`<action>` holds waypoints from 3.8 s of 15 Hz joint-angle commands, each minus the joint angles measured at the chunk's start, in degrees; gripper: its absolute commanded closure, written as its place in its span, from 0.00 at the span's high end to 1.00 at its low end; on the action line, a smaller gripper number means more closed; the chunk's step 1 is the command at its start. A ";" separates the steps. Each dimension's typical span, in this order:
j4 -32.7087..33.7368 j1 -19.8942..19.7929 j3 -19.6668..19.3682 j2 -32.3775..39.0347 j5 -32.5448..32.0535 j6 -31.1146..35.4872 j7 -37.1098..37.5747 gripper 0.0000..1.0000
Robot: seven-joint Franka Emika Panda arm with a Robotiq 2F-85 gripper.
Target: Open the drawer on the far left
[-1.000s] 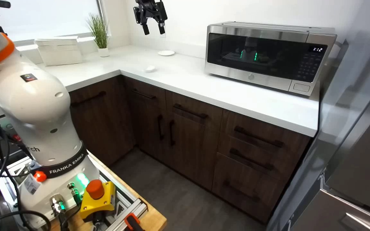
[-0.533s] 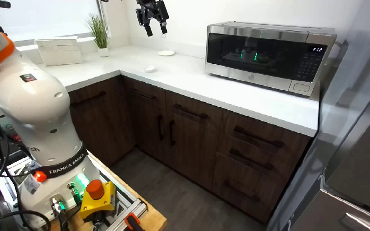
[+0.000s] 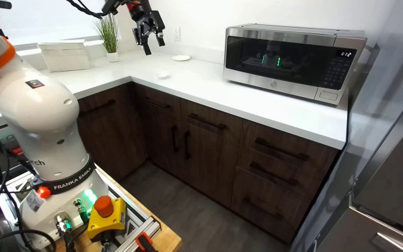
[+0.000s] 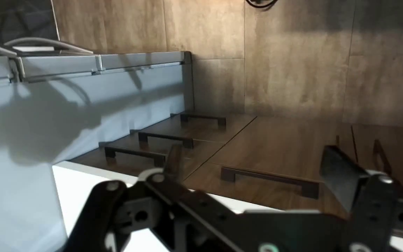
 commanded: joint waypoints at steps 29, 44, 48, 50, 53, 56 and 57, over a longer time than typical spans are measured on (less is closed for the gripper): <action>11.68 12.33 8.45 21.30 -14.92 1.88 -13.26 1.00; -7.65 16.02 4.97 19.20 -10.12 22.66 -27.70 1.00; -10.20 15.91 3.98 21.33 -11.26 28.49 -29.63 1.00; -13.03 15.71 3.26 20.22 -11.22 30.67 -30.84 1.00; -14.30 16.05 3.53 19.09 -14.33 35.99 -32.02 1.00; -16.50 15.25 2.65 21.64 -18.77 48.04 -32.68 1.00; -17.17 14.93 2.27 22.92 -20.08 51.49 -32.89 1.00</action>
